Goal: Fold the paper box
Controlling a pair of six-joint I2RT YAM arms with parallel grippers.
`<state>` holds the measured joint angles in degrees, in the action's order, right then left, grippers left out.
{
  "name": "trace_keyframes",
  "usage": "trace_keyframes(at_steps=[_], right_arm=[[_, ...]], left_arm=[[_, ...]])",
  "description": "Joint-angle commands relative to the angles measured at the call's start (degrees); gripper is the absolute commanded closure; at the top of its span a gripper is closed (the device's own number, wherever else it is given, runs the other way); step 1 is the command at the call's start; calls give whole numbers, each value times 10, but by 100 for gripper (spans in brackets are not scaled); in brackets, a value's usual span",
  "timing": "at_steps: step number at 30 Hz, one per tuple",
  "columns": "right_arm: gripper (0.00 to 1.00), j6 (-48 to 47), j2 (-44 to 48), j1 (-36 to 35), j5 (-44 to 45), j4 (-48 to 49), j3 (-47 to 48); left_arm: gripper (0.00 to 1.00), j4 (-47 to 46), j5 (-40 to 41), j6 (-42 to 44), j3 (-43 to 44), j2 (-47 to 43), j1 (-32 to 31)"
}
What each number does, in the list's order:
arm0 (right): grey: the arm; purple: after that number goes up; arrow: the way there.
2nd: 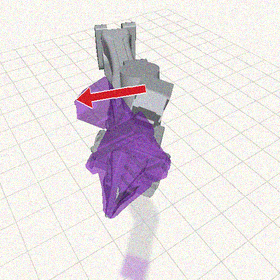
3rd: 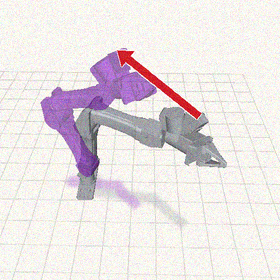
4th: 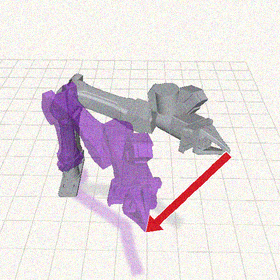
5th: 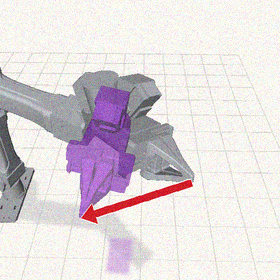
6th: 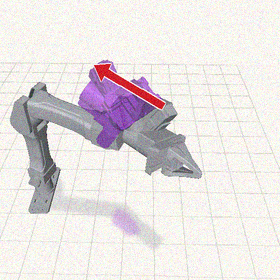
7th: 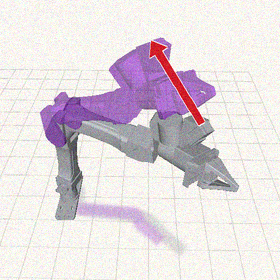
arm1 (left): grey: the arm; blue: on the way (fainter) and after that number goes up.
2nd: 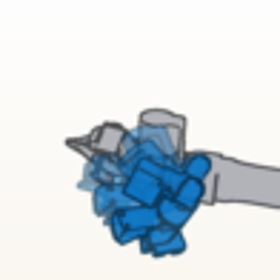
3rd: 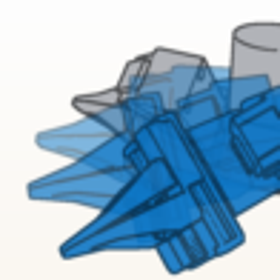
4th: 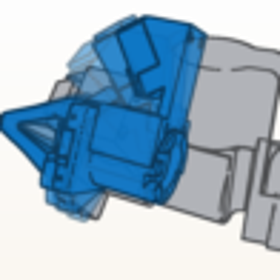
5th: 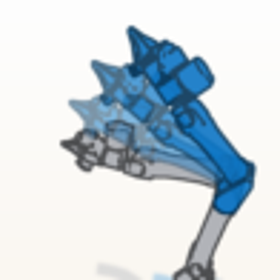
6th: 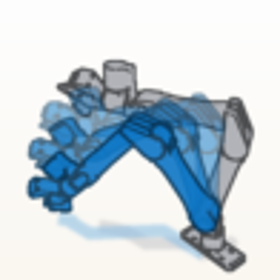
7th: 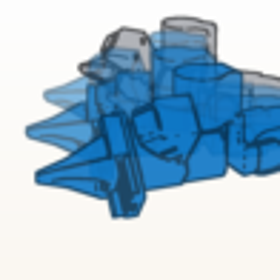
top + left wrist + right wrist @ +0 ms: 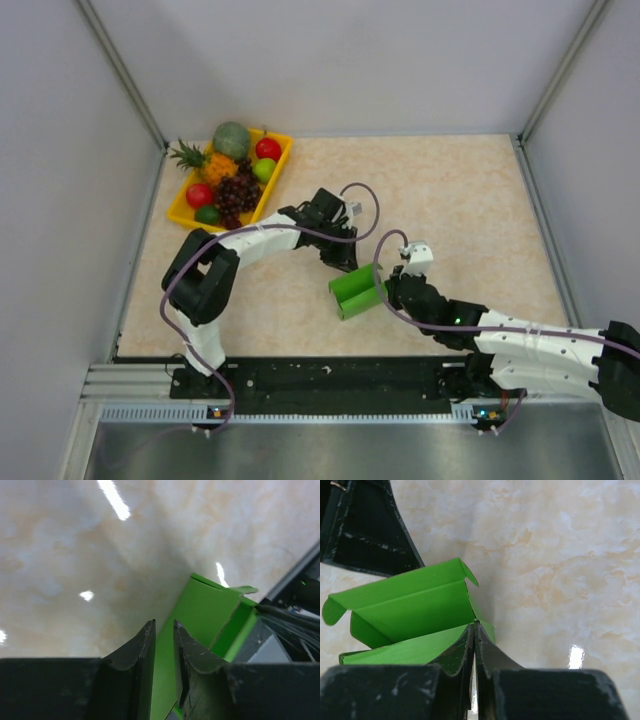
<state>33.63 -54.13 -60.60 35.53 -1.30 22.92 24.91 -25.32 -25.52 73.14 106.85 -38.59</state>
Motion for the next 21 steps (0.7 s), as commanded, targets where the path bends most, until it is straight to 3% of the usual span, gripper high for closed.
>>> trace_keyframes(at_steps=[1,9,14,18,21], right_arm=[[100,8,-19,-10,-17,-15,6],[100,32,-22,-10,-28,1,6],[100,56,-20,-10,-29,-1,0],[100,71,-9,-10,-28,-11,-1],[100,89,-6,-10,-25,-25,2]], left_arm=[[72,-19,-79,20,-11,-80,-22],[68,-54,-88,-21,-47,-109,-61],[54,-84,-49,-26,-75,-127,-92],[48,-82,-54,-13,-73,-121,-104],[44,-69,-11,5,-71,-126,-124]])
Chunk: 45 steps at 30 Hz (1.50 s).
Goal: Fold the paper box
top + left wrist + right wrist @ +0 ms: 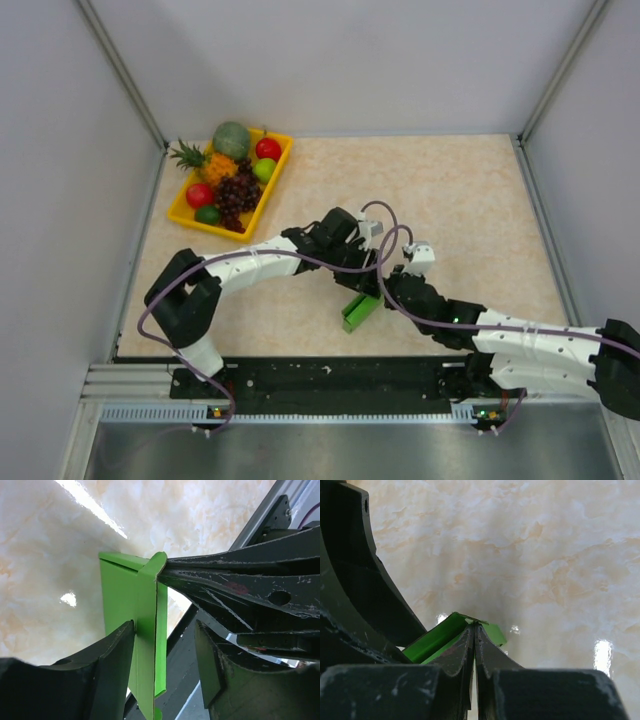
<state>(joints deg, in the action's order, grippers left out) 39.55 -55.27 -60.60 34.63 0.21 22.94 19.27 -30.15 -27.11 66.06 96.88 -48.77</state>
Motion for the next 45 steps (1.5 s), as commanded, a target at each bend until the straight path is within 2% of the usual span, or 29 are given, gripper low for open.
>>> trace_keyframes(at_steps=[1,7,11,18,23,25,26,28,29,30,32,33,36,40,45], right_arm=[[100,39,4,-10,-17,-43,3],[100,64,9,-10,-17,-58,3],[100,74,16,-10,-15,-61,2],[100,72,65,-10,-7,-104,8],[99,4,171,-7,-11,-157,10],[94,-51,220,-1,-38,-158,5],[87,-65,233,6,-43,-150,-8],[84,-103,261,28,-82,-125,-27],[81,-117,285,69,-113,-85,-49],[80,-125,293,90,-178,-62,-58],[79,-134,296,159,-234,-28,-76],[78,-139,290,181,-291,-20,-78],[74,-167,241,211,-385,-6,-66],[63,-198,222,211,-430,-6,-48],[64,-210,198,216,-450,-17,-32]], left_arm=[[44,-6,53,24,1,-26,-30],[41,12,193,37,-2,-34,-76],[40,16,249,43,-1,-26,-102],[59,29,335,79,-11,-15,-131],[65,21,338,112,-13,-23,-132],[65,16,339,130,-15,-29,-132],[67,16,339,138,-16,-31,-132],[68,-7,319,169,-31,-41,-132],[67,-13,317,184,-37,-45,-132],[67,-22,310,199,-43,-54,-132],[66,-38,287,238,-56,-61,-131],[65,-37,278,252,-56,-62,-132],[64,-42,249,305,-62,-69,-132],[62,-44,225,349,-71,-66,-128],[62,-55,194,361,-80,-66,-110]])
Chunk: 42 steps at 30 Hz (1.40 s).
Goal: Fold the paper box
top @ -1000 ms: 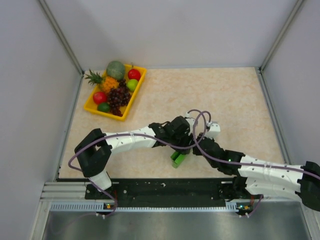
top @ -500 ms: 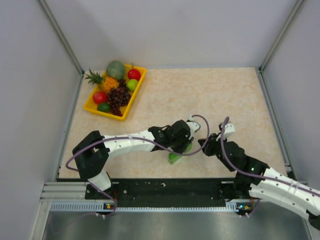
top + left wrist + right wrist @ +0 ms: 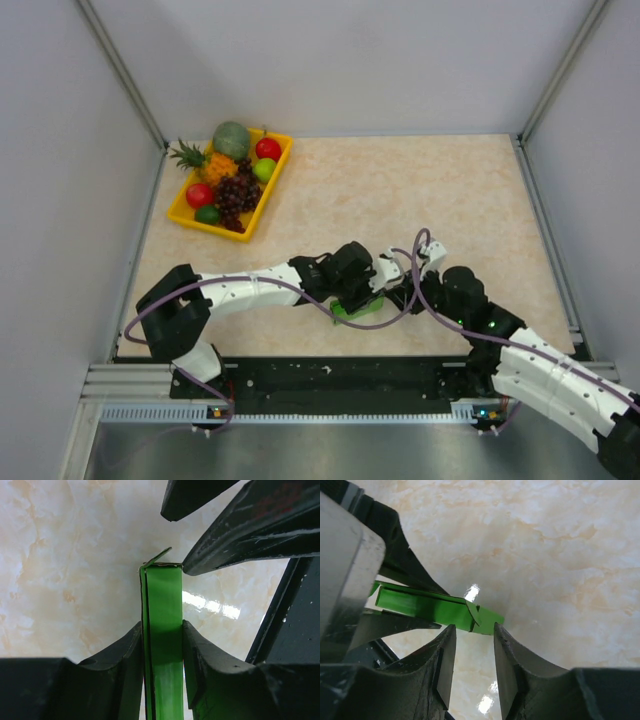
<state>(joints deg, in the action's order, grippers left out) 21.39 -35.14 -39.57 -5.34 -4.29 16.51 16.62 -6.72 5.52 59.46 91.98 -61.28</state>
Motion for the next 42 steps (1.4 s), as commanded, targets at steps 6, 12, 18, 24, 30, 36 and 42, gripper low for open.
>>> trace_keyframes(at_steps=[6,12,18,24,30,36,42], right_arm=[[74,-35,-34,7,-54,72,22],[74,-34,-56,7,-56,108,24],[77,-48,-91,7,-47,104,41],[83,-52,-97,8,-46,101,53],[78,-53,-107,7,-50,93,64],[81,-52,-118,8,-55,88,66],[87,-50,-100,8,-51,82,56]], left_arm=[[61,-58,-61,28,-40,-37,27],[63,-77,-73,23,-55,-45,27],[63,-82,-69,21,-58,-52,27],[64,-86,-71,21,-59,-52,27],[65,-83,-69,23,-55,-51,27],[65,-82,-68,22,-56,-51,27],[65,-80,-70,22,-55,-54,27]])
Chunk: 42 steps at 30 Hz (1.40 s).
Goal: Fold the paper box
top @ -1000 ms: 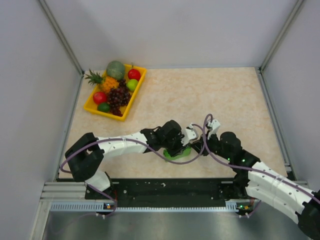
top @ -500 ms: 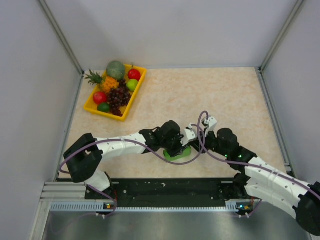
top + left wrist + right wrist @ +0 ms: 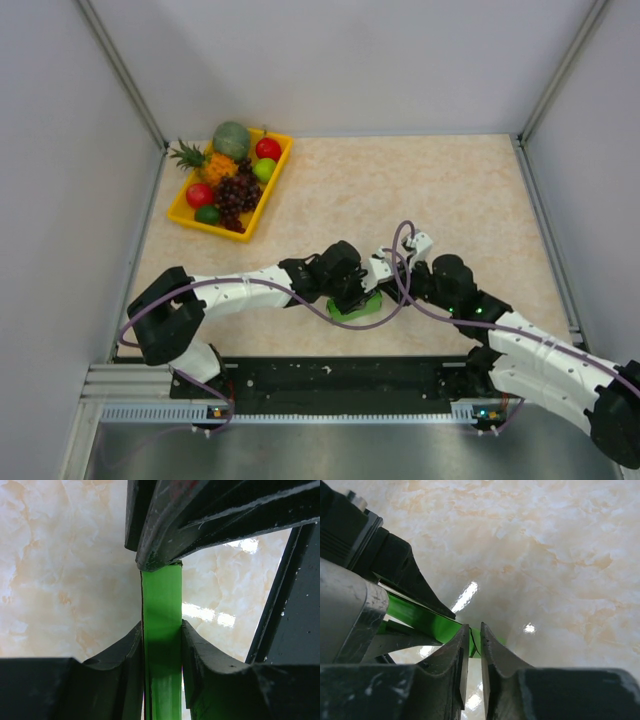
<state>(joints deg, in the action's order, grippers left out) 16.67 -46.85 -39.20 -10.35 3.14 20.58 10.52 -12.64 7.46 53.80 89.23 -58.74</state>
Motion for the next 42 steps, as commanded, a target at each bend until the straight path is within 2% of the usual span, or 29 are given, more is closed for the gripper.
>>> trace_keyframes(at_steps=[1,4,11,13,15,20,23,28,31,33,42], right_arm=[[89,-1,17,4,-1,9,17],[96,-1,4,4,-10,10,24],[92,6,-6,4,-16,17,24],[94,5,-5,4,-16,16,24],[100,11,-3,4,-14,20,21],[100,70,0,4,-5,25,17],[100,135,22,-1,24,18,6],[100,195,53,-39,130,0,-4],[100,191,55,-83,186,17,-15],[100,181,49,-97,192,44,-33],[100,96,36,-102,210,111,-83]], left_arm=[[65,-19,-11,2,3,-27,1],[65,-20,-10,-1,3,-28,1],[65,-21,-12,-2,5,-26,1],[65,-22,-12,-3,5,-26,1],[65,-22,-11,-3,5,-26,1],[66,-29,6,-17,5,-23,1],[67,-32,20,-27,8,-14,1],[67,-43,31,-46,9,-8,0],[67,-44,37,-48,11,-9,0],[67,-45,35,-50,12,-11,0],[67,-38,30,-41,14,-8,0]])
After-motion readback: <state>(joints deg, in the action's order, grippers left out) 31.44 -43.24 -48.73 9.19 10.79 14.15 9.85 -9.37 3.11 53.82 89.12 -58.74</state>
